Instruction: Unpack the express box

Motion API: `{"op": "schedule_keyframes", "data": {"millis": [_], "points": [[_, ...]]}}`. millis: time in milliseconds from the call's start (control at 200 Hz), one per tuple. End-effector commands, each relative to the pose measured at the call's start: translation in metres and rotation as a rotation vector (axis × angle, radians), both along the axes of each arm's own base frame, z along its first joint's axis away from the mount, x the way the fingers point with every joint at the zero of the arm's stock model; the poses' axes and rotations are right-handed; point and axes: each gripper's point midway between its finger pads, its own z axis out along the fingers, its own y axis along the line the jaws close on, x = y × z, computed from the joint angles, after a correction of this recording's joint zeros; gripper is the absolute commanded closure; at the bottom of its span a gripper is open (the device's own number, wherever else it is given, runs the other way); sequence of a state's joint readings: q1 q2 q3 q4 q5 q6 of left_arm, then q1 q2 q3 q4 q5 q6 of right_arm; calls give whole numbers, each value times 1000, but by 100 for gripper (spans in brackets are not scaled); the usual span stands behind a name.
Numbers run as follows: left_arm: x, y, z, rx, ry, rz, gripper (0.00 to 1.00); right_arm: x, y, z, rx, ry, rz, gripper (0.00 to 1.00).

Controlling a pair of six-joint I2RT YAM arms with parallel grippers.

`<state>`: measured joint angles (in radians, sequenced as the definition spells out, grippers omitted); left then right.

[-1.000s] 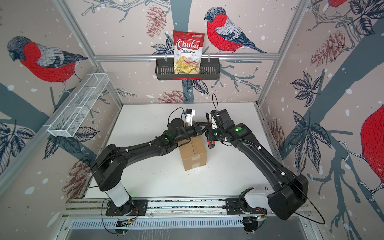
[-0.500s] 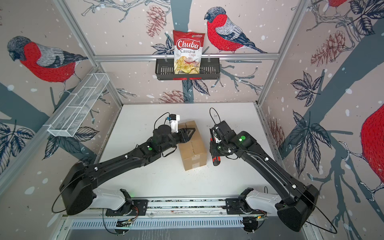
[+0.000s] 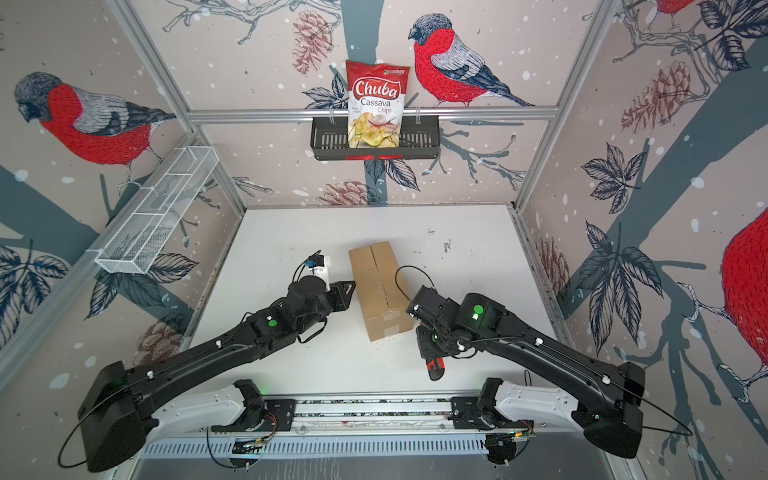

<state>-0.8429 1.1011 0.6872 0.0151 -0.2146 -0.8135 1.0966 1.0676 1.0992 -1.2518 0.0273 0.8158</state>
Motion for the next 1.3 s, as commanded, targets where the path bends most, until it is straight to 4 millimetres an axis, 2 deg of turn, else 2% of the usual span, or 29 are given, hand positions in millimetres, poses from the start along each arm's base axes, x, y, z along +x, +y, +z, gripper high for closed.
{"op": "schedule_keyframes", "data": {"millis": [0, 165, 580, 876, 1296], "points": [[-6, 7, -9, 12, 20, 36, 73, -11, -7, -5, -41, 17, -50, 88], [-16, -1, -20, 26, 36, 16, 73, -24, -3, -13, -53, 31, -28, 88], [-33, -19, -35, -6, 53, -21, 76, -16, 17, -18, -48, 8, -1, 88], [-37, -26, -36, -19, 54, -47, 77, -9, 24, -14, -35, -4, -8, 88], [-38, -30, -33, -40, 44, -54, 77, -10, 29, -17, -39, 9, 2, 88]]}}
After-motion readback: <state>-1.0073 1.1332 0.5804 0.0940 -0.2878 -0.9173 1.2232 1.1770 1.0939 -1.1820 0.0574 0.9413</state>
